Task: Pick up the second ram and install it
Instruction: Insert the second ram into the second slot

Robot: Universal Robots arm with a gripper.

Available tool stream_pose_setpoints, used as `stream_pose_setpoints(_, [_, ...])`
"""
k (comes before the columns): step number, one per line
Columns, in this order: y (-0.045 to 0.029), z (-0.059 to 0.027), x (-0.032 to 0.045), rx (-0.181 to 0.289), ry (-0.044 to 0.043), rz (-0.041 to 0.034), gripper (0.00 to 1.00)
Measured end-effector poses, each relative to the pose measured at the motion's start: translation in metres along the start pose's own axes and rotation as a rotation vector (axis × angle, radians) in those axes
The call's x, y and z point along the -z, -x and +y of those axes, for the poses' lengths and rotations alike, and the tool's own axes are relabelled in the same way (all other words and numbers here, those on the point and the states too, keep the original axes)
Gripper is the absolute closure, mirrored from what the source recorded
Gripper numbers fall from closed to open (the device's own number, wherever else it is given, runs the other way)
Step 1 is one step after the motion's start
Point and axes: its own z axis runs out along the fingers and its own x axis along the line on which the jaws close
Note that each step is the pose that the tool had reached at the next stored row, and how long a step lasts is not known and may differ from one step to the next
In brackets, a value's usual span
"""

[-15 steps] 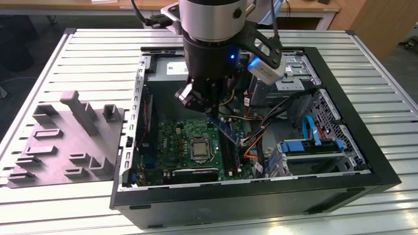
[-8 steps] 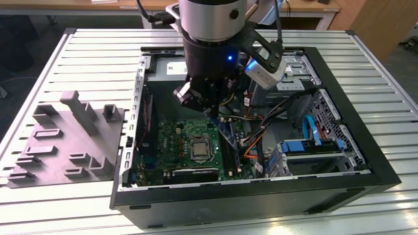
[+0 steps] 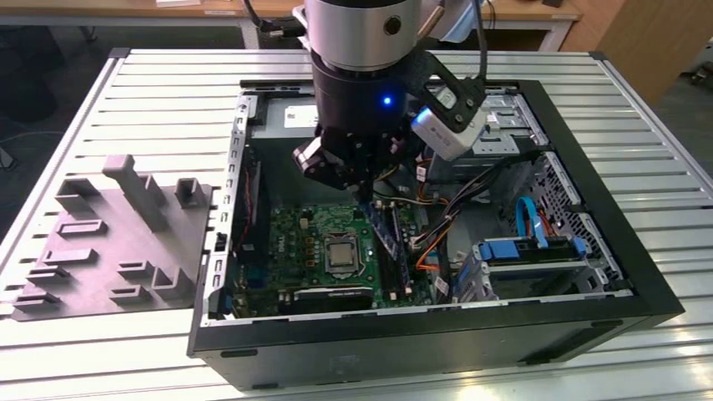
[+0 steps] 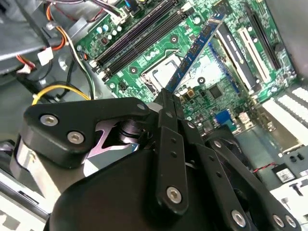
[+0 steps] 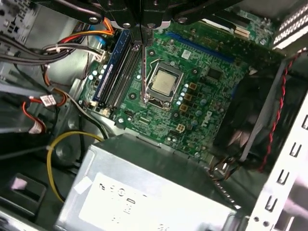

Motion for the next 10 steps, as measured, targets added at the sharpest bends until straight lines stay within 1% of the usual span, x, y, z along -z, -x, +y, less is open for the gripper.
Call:
stream_pose_setpoints(4, [0.0000, 0.0000, 0.0000, -0.049, -0.0029, 0.0008, 0.89])
stream_pose_setpoints(10, [0.0000, 0.0000, 0.0000, -0.055, -0.0033, 0.0009, 0.89])
